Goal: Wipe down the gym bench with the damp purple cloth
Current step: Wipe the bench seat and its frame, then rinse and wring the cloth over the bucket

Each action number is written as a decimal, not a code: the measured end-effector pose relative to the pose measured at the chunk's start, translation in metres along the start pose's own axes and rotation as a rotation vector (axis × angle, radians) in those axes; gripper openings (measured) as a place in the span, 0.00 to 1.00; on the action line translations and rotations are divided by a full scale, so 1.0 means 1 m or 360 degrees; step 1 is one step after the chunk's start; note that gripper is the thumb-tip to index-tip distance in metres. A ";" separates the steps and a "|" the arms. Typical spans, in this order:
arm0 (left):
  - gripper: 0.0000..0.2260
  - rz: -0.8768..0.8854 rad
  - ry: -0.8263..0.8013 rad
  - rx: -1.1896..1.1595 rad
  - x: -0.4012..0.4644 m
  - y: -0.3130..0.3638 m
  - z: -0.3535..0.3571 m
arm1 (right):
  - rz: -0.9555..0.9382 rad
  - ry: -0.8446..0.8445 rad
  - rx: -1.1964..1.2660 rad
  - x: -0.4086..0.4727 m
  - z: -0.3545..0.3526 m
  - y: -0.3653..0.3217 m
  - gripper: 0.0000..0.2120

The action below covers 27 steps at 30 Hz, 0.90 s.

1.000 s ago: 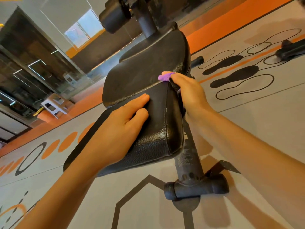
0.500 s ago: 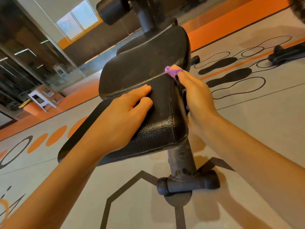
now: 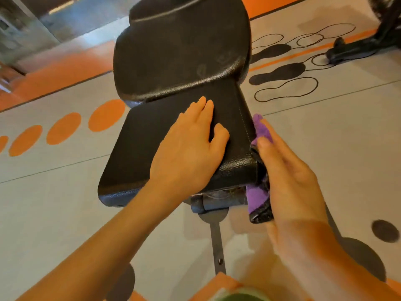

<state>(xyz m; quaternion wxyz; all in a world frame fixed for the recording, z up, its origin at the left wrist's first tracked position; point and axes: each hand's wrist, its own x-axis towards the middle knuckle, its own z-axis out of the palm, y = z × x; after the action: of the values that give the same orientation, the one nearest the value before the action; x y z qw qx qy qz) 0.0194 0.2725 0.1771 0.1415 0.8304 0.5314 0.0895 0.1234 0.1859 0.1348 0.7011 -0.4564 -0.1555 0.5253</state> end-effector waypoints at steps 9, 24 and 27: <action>0.23 -0.0020 -0.0031 -0.0017 -0.007 0.007 -0.006 | 0.0117 0.0319 -0.0749 -0.035 0.027 -0.030 0.22; 0.24 -0.0063 -0.0760 -0.0951 -0.124 0.040 -0.043 | 0.0861 0.0650 -0.0809 -0.106 0.042 -0.072 0.15; 0.11 -0.0480 -0.0995 -0.1288 -0.136 0.047 -0.043 | 0.0889 0.0734 -0.0408 -0.126 0.041 -0.066 0.23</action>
<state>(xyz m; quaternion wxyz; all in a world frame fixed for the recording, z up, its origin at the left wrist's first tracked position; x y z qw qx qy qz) -0.0097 0.1366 0.2333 0.6135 0.6108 0.5003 0.0142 0.0838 0.0924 0.2425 0.4848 -0.6713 0.0720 0.5560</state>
